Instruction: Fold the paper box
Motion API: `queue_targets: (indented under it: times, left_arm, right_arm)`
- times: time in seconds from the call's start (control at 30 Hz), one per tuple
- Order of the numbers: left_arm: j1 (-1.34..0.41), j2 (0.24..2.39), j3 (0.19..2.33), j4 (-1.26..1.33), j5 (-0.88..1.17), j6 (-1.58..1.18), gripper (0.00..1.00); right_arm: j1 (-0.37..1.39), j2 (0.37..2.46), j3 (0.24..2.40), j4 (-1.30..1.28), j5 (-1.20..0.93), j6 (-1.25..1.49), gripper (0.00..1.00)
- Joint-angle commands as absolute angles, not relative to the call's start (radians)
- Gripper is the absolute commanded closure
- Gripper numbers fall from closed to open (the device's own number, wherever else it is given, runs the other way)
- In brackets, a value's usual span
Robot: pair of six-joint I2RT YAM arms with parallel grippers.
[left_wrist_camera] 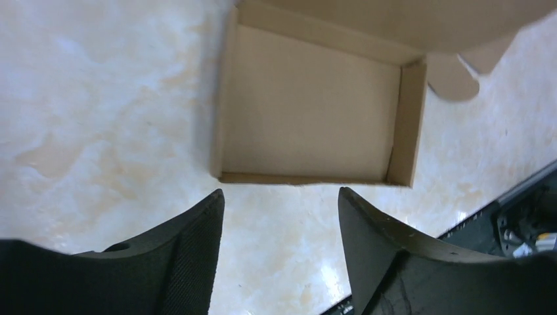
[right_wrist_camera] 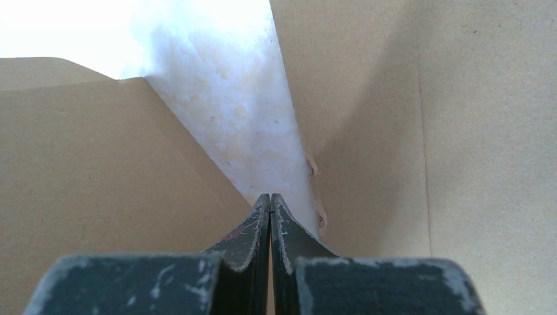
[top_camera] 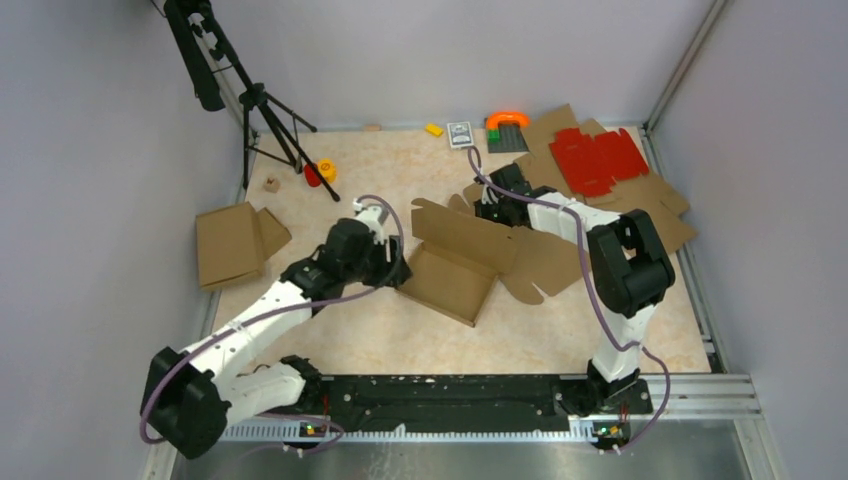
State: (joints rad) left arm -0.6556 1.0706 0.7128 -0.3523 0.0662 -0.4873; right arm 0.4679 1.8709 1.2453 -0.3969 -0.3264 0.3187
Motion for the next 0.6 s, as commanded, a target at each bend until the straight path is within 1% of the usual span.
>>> queue_targets:
  times: [0.0,0.1,0.17,0.27,0.3,0.33,0.4,0.57]
  left_arm:
    - [-0.486,1.098,0.753,-0.247,0.284,-0.348,0.33]
    - [-0.426,1.185,0.808,-0.194,0.289,-0.28,0.3]
    - [-0.388,1.273,0.848,-0.152,0.33,-0.269,0.28]
    - [-0.373,1.378,0.919,-0.105,0.385,-0.246,0.28]
    - [-0.375,1.404,0.941,-0.1,0.385,-0.24,0.25]
    - [-0.373,1.431,0.962,-0.09,0.376,-0.24,0.25]
    - [-0.374,1.475,0.998,-0.079,0.366,-0.245,0.24]
    - [-0.373,1.57,1.078,-0.066,0.452,-0.152,0.25]
  right_arm:
    - [0.465,1.838,1.288,-0.374,-0.347,0.319,1.0]
    - [0.465,1.838,1.29,-0.373,-0.361,0.316,1.0]
    - [0.464,1.839,1.288,-0.369,-0.366,0.317,1.0]
    - [0.465,1.841,1.292,-0.371,-0.375,0.317,1.0]
    - [0.465,1.84,1.294,-0.372,-0.377,0.317,1.0]
    - [0.465,1.839,1.295,-0.374,-0.378,0.316,1.0]
    - [0.464,1.836,1.294,-0.376,-0.373,0.314,1.0]
    - [0.465,1.838,1.3,-0.384,-0.383,0.307,1.0]
